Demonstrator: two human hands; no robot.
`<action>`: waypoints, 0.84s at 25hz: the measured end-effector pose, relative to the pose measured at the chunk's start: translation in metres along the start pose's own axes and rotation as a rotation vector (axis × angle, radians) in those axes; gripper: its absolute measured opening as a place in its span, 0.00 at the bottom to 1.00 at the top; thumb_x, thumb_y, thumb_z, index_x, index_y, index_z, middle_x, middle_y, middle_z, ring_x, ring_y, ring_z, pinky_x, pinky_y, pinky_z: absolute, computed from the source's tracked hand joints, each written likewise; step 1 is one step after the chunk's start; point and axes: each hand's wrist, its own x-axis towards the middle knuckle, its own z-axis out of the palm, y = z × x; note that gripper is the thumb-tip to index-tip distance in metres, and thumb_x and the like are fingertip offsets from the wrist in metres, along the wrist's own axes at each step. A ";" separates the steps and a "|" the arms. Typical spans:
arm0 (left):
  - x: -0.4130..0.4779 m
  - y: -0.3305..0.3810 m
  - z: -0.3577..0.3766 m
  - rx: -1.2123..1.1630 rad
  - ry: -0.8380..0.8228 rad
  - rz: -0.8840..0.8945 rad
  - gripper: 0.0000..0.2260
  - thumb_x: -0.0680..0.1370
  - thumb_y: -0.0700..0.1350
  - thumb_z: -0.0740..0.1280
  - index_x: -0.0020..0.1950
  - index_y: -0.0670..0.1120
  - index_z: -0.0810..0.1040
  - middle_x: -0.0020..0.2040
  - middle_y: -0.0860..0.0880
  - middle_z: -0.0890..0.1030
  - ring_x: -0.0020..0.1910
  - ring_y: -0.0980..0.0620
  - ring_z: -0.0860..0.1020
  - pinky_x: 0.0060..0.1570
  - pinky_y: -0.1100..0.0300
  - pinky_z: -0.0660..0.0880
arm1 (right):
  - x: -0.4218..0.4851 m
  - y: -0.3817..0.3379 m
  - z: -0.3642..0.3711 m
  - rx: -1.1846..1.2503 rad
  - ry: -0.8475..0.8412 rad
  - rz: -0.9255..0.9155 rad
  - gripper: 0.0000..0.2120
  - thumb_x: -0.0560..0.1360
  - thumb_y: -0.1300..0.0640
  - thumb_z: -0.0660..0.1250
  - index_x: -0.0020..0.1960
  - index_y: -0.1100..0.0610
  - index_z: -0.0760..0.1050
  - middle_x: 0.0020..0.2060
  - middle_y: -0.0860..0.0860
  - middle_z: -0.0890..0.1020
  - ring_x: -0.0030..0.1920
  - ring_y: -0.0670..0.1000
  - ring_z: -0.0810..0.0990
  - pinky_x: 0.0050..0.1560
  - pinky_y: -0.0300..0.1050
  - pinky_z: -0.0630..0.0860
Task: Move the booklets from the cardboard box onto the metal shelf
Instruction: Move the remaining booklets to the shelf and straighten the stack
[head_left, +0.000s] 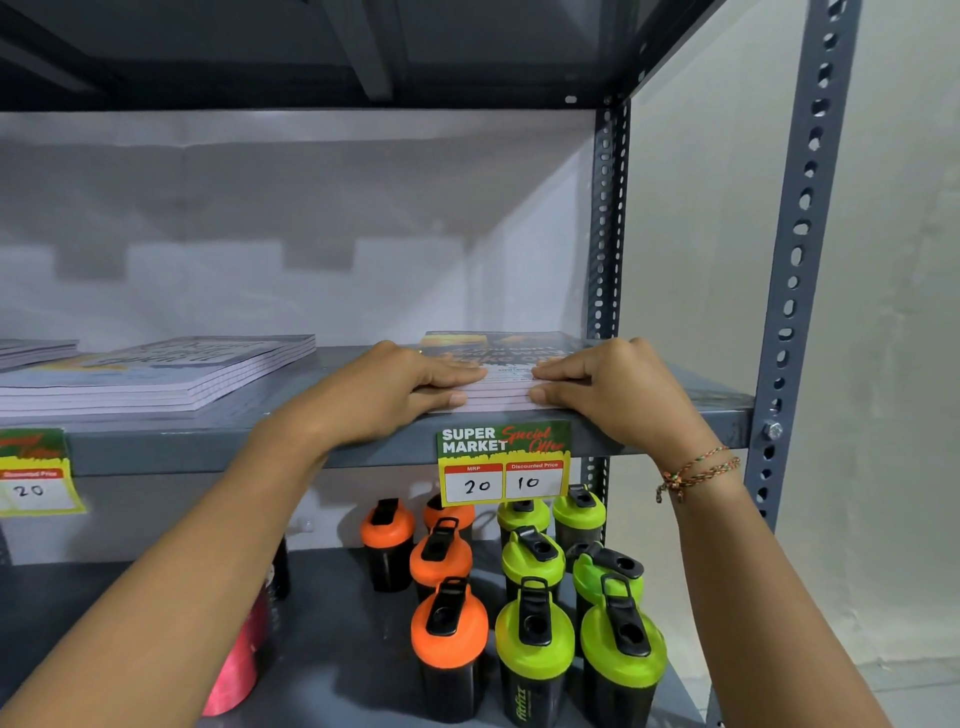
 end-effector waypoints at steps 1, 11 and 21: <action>-0.001 -0.003 -0.001 -0.016 -0.010 -0.001 0.17 0.77 0.48 0.64 0.66 0.55 0.72 0.66 0.57 0.74 0.68 0.60 0.68 0.61 0.72 0.62 | 0.001 0.000 0.000 0.003 -0.002 -0.003 0.13 0.70 0.49 0.72 0.52 0.52 0.82 0.54 0.47 0.84 0.58 0.45 0.79 0.61 0.36 0.68; 0.004 -0.011 -0.003 -0.062 -0.029 0.004 0.16 0.76 0.48 0.66 0.64 0.55 0.73 0.65 0.59 0.75 0.60 0.70 0.65 0.48 0.88 0.59 | 0.001 0.000 0.000 0.008 0.001 -0.006 0.12 0.70 0.50 0.72 0.52 0.52 0.82 0.54 0.47 0.84 0.58 0.45 0.79 0.60 0.35 0.67; 0.000 0.001 0.015 0.099 0.084 0.009 0.19 0.77 0.51 0.64 0.67 0.53 0.70 0.69 0.54 0.71 0.74 0.55 0.60 0.72 0.57 0.57 | -0.001 0.011 0.002 -0.120 0.009 -0.068 0.18 0.68 0.44 0.71 0.55 0.49 0.80 0.55 0.50 0.84 0.62 0.50 0.77 0.63 0.50 0.73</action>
